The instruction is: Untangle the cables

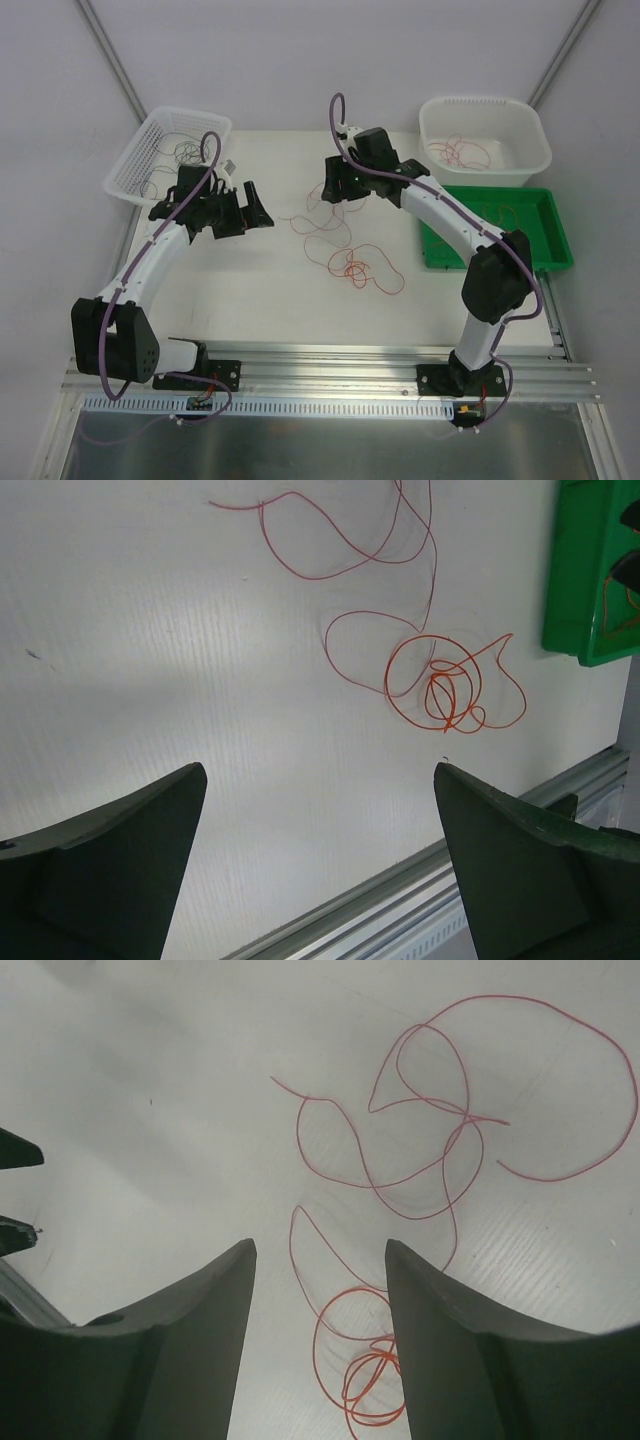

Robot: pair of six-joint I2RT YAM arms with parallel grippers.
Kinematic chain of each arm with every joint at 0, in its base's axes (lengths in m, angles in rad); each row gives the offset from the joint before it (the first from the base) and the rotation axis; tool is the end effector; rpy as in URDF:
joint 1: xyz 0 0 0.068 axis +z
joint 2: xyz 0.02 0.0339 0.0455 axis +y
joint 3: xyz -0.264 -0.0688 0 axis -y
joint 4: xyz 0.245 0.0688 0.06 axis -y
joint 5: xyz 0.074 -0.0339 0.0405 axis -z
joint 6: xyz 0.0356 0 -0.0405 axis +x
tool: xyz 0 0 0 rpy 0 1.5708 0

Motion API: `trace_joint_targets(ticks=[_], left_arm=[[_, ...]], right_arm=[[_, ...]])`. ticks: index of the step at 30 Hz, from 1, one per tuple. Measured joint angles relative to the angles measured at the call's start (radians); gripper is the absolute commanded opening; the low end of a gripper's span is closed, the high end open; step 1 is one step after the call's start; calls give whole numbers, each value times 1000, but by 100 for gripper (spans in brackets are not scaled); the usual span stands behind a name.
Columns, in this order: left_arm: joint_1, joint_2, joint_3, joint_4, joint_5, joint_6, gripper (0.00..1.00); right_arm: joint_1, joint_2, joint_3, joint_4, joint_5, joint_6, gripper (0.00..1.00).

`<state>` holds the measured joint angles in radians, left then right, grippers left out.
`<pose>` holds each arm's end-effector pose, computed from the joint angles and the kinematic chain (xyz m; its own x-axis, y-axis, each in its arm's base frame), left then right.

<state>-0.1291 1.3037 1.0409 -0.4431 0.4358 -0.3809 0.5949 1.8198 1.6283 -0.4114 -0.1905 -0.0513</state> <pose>0.2791 -0.0514 0.2935 -0.7590 -0.2413 -0.6047 0.1649 0.8272 -0.5371 0.3497 0.2447 0.3198 -0.4342 -0.3546 -0.8281 -0.7026 0.7086 0.0650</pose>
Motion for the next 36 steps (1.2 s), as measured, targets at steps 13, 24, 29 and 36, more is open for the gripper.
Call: trace_joint_targets(ticks=[13, 24, 29, 36], left_arm=[[0, 18, 0, 0, 10, 0, 99], [0, 18, 0, 1, 10, 0, 99], [0, 18, 0, 1, 10, 0, 99], [0, 18, 0, 1, 11, 0, 99]], right_arm=[[147, 85, -97, -20, 29, -41, 57], [99, 263, -84, -19, 60, -193, 24], [99, 259, -48, -38, 55, -227, 1], [99, 114, 237, -274, 103, -296, 1]])
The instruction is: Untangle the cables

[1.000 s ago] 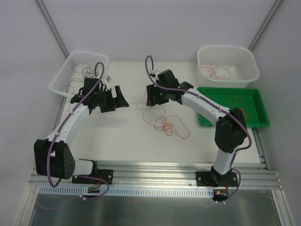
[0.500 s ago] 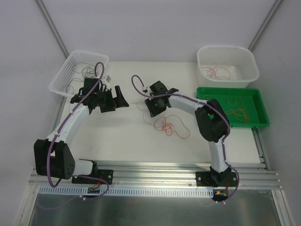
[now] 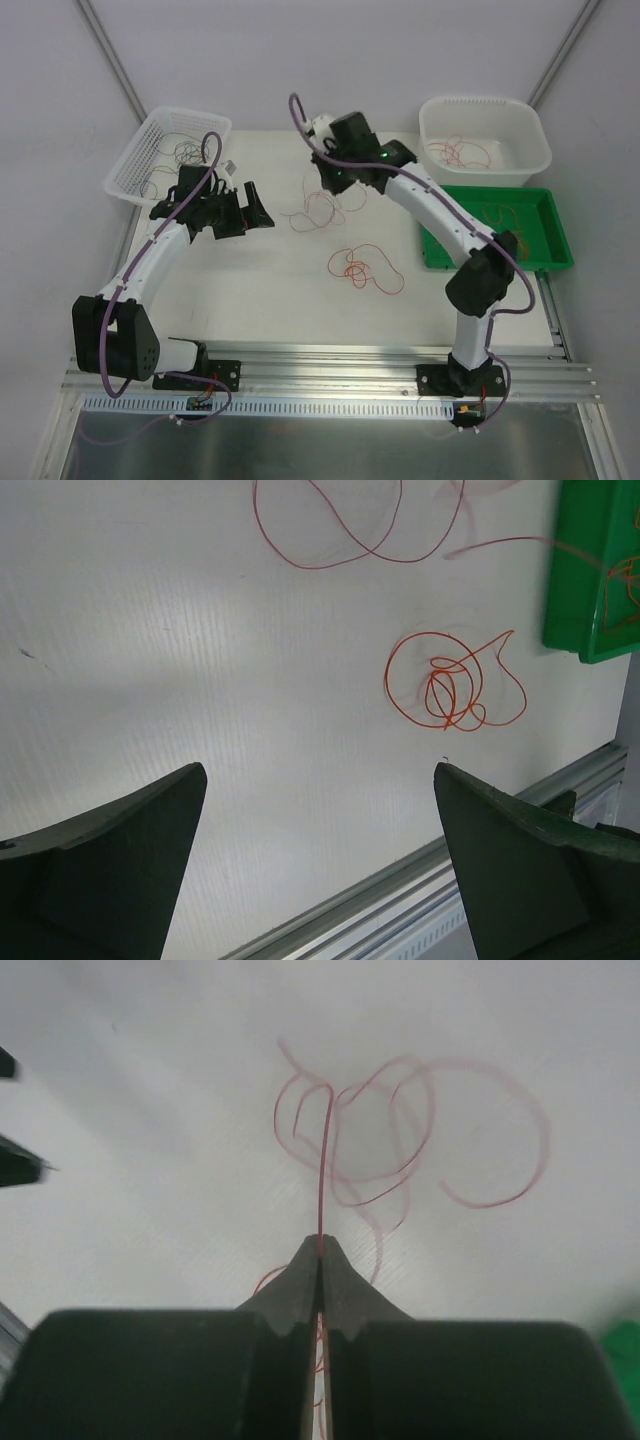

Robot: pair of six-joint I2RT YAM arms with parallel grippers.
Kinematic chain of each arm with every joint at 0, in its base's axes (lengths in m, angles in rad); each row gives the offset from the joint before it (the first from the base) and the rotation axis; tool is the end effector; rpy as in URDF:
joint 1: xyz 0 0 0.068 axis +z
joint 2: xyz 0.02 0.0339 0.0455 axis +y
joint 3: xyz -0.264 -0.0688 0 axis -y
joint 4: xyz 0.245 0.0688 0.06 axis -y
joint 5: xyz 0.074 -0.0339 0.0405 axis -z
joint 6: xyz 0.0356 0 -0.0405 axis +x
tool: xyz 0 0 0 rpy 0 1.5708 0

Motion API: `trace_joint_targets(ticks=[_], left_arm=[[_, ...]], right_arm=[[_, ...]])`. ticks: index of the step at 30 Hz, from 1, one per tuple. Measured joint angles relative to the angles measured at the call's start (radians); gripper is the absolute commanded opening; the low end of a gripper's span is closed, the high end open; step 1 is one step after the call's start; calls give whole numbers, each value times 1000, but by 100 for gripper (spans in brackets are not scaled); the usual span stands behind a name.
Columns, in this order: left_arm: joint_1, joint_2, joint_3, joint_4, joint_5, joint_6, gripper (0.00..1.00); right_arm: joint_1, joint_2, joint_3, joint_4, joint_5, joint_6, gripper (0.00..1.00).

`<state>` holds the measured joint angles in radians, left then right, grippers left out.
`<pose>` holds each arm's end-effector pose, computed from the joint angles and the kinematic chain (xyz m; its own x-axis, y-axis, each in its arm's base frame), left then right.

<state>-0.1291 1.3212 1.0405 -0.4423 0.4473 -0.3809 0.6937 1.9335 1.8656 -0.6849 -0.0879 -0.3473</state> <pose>0.2820 -0.0521 0.2889 -0.7718 -0.2378 -0.5897 0.1624 0.8229 -0.5444 0.3379 0.2850 0.3287 -0.2607 -0.6578 -0.7066 -0.8241 0.5329 -0.1920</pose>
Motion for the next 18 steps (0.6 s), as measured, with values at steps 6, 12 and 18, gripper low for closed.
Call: trace_joint_targets(ticks=[6, 12, 18], left_arm=[[0, 0, 0, 0, 2, 0, 99], [0, 0, 0, 0, 3, 0, 99], [0, 0, 0, 0, 17, 0, 99]], right_arm=[[0, -244, 336, 3, 68, -61, 1], [0, -482, 329, 117, 129, -81, 1], [-3, -438, 284, 164, 214, -116, 1]])
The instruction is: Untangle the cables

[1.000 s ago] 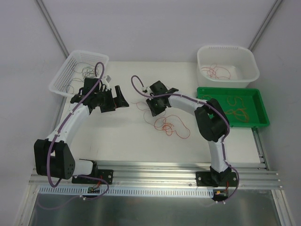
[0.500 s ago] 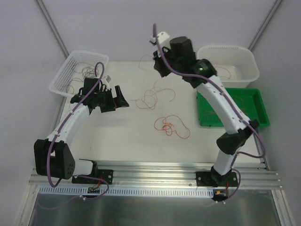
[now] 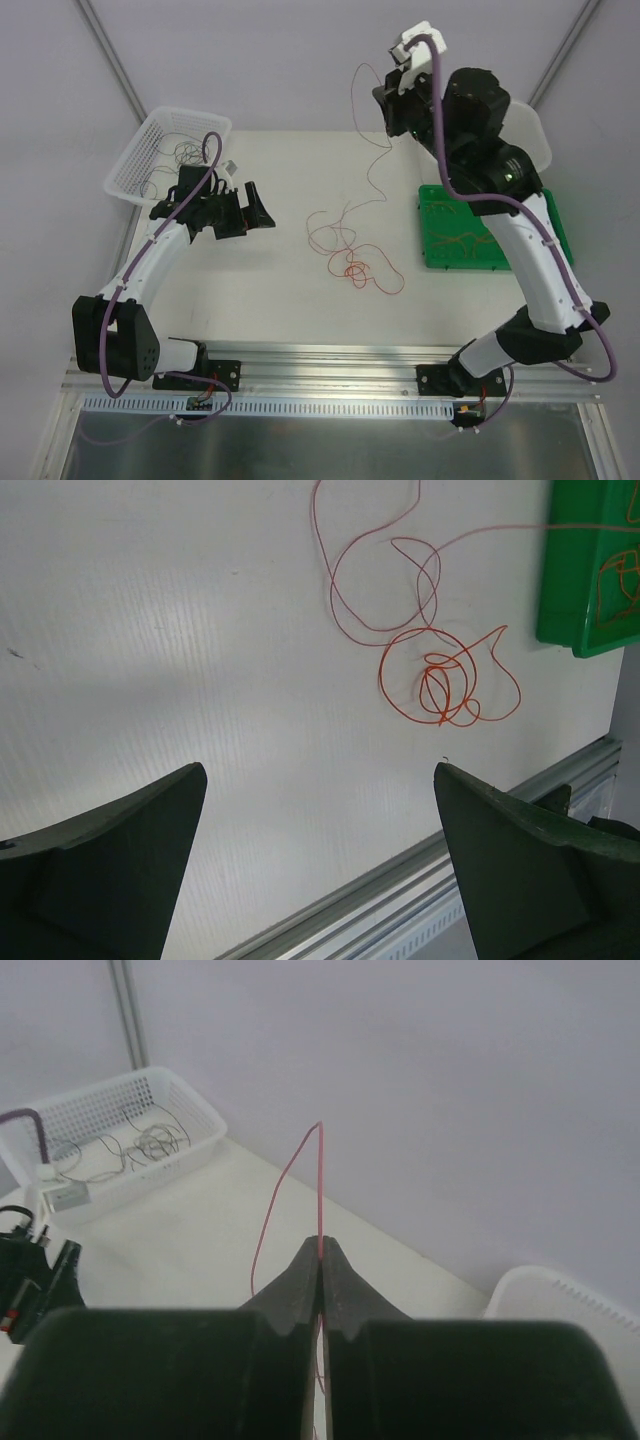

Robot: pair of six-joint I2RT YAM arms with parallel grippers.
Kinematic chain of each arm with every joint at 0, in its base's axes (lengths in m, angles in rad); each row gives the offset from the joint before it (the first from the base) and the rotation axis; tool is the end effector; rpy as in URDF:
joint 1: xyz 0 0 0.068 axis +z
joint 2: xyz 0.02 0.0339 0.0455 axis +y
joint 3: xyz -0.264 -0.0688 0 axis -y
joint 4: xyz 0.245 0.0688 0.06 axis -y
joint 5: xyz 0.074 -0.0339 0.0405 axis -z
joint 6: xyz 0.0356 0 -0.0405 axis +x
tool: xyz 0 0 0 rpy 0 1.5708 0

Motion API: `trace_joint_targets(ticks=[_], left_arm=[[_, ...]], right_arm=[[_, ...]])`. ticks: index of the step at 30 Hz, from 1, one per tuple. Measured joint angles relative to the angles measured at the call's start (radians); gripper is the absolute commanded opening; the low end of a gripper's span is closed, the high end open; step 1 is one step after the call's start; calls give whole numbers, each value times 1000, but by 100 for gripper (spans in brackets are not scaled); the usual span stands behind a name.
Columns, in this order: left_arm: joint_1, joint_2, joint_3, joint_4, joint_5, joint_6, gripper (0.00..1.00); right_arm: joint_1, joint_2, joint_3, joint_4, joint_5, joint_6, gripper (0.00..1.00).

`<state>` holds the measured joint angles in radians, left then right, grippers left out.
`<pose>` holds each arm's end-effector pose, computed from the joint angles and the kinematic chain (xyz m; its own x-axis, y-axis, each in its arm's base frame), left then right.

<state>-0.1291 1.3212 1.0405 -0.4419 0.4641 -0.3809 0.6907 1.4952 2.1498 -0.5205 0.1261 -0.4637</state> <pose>0.2818 -0.0526 0.2891 -0.7754 -0.2346 -0.5863 0.1722 0.8148 -0.5537 0.2081 0.1662 0.5881 0.3319 -0.3013 -0.8939 -0.4333 0.7930 -0.4282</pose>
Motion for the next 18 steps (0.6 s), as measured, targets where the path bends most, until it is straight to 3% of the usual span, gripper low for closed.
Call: trace_joint_targets(ticks=[5, 11, 18], left_arm=[[0, 0, 0, 0, 1, 1, 99], [-34, 0, 0, 18, 38, 22, 99], [-304, 1, 0, 131, 6, 105, 99]], right_arm=[[-16, 84, -5, 5, 17, -16, 1], [-24, 47, -5, 92, -44, 14, 1], [-24, -41, -54, 174, -148, 97, 1]])
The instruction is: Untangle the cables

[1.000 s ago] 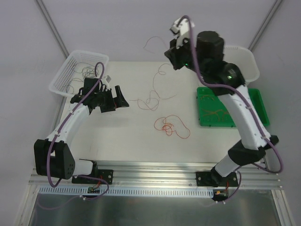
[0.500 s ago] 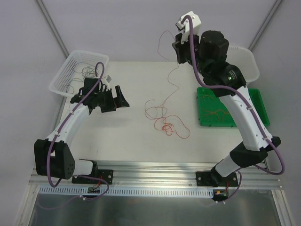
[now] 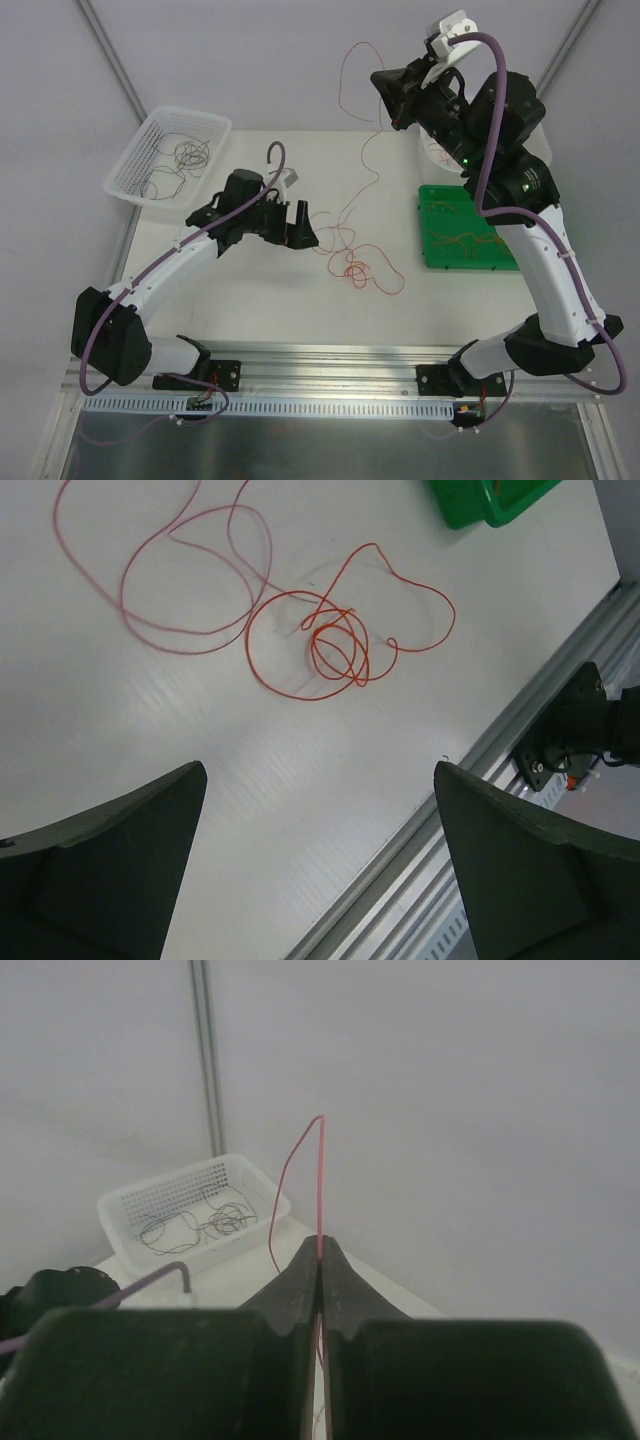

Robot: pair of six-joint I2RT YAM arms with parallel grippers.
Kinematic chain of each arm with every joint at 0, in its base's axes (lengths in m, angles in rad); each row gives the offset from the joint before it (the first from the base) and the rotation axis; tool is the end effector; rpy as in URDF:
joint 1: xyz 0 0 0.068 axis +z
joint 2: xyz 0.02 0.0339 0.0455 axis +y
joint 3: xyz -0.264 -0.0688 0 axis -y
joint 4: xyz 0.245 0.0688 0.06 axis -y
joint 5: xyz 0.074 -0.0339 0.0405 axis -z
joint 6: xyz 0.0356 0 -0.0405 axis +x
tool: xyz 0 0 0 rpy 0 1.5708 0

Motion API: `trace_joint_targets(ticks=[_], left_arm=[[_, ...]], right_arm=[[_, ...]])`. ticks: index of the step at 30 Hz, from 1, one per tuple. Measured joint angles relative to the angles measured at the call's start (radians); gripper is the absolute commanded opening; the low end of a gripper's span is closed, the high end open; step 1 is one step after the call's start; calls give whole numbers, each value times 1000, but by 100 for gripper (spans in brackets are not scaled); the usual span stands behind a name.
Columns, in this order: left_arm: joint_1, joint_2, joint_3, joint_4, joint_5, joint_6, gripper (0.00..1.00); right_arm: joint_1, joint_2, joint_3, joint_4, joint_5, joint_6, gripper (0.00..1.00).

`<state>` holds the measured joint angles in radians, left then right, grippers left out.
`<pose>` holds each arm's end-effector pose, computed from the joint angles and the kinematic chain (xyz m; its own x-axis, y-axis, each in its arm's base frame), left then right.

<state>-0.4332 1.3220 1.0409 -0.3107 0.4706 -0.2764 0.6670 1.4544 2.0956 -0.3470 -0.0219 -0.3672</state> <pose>0.2608 -0.1384 0.3001 -0.6824 0.0476 -0.7294 0.5504 0.6902 -0.4698 0.1996 0.1582 0.6021 0.4406 -0.1099 -0.8910 -0.5108 0.7854 -0.3495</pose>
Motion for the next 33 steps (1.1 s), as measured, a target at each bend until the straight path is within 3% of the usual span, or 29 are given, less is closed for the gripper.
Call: trace_joint_targets(ticks=[5, 11, 19, 24, 27, 29, 31, 33], left_arm=[[-128, 48, 0, 185, -90, 29, 99], [-201, 203, -79, 547, -182, 97, 99], [-241, 435, -93, 854, -247, 134, 98], [-258, 557, -20, 984, -289, 133, 96], [-277, 623, 41, 1035, -322, 132, 86], [-282, 655, 77, 1054, -328, 130, 67], [-286, 674, 103, 1069, -331, 131, 56], [-287, 686, 116, 1086, -339, 125, 38]], right_arm=[[0, -35, -62, 16, -75, 63, 1], [0, -40, -108, 14, -159, 127, 1], [0, -77, -166, 13, -232, 190, 1], [0, -102, -191, 15, -256, 219, 1], [0, -115, -214, 15, -267, 237, 1], [0, -120, -230, 18, -274, 245, 1], [0, -124, -251, 18, -276, 251, 1], [0, -126, -272, 18, -277, 253, 1]])
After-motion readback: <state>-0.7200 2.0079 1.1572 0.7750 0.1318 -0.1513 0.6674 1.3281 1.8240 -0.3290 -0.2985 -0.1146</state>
